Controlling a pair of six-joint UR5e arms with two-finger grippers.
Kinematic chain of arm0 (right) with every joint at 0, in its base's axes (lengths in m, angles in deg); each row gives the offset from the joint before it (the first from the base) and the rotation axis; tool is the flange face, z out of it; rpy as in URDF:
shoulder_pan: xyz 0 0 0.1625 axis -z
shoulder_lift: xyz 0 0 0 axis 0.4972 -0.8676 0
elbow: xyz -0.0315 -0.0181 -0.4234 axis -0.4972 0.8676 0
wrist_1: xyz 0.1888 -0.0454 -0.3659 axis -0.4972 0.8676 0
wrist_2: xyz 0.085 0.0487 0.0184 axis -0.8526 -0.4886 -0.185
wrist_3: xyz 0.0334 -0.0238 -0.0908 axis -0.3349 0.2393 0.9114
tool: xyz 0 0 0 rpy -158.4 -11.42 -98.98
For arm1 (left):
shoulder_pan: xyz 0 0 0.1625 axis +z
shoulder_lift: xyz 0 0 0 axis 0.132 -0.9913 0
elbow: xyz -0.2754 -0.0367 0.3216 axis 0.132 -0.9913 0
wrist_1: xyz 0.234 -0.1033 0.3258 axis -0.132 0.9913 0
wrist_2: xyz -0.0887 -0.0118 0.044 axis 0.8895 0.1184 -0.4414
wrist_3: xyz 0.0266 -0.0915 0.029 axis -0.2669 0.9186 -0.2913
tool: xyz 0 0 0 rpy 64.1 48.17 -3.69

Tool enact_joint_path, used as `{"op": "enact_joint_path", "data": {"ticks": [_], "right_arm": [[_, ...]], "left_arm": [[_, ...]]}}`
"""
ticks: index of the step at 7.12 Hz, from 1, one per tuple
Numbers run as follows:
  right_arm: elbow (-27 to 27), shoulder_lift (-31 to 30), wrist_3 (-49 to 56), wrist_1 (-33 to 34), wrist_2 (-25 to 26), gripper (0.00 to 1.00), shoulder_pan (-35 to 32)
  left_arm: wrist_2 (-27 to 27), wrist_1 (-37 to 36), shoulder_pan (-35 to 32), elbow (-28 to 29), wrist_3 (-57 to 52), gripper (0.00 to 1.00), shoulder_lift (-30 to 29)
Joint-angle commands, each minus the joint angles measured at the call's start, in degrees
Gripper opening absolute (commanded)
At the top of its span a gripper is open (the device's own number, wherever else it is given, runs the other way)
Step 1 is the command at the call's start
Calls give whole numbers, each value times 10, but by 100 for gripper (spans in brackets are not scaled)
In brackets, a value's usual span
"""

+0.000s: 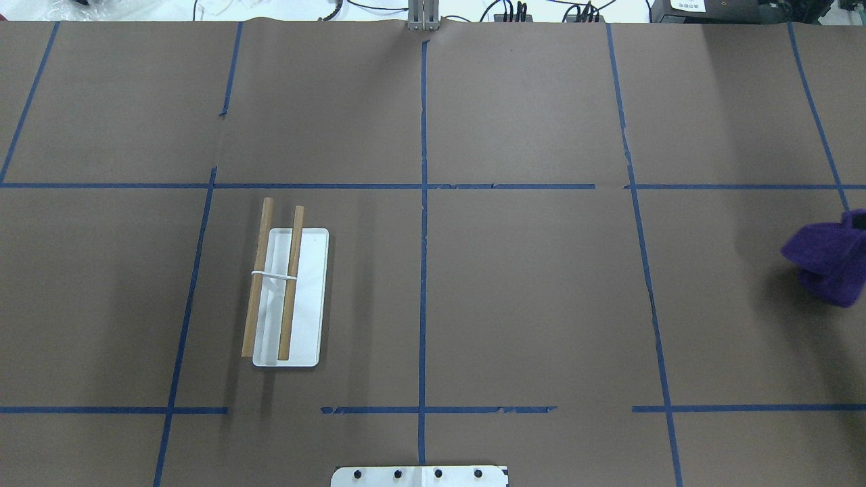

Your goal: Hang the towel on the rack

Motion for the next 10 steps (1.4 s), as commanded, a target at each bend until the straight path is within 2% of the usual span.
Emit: {"op": "enact_joint_path", "data": {"ticks": [1, 2, 3, 4, 6, 7, 8, 10], "right_arm": [[-27, 175, -268, 1, 6, 0, 123], [-26, 271, -346, 40, 53, 0, 201], [-20, 379, -359, 130, 152, 0, 286], [-17, 475, -362, 230, 208, 0, 332], [3, 551, -398, 238, 214, 0, 356], [24, 586, -400, 238, 233, 0, 365], [26, 598, -417, 238, 248, 0, 371], [25, 604, -436, 237, 262, 0, 378]], "left_arm": [[40, 55, 21, -11, 169, 100, -28], [80, 79, 48, -7, 257, 100, -49], [78, 113, 105, -4, 345, 95, -82], [78, 143, 147, -1, 461, 93, -114], [84, 259, 223, -8, 742, 93, -135], [84, 326, 258, -3, 879, 93, -155], [79, 360, 295, 1, 974, 93, -167], [78, 364, 318, -4, 1040, 93, -171]]}}
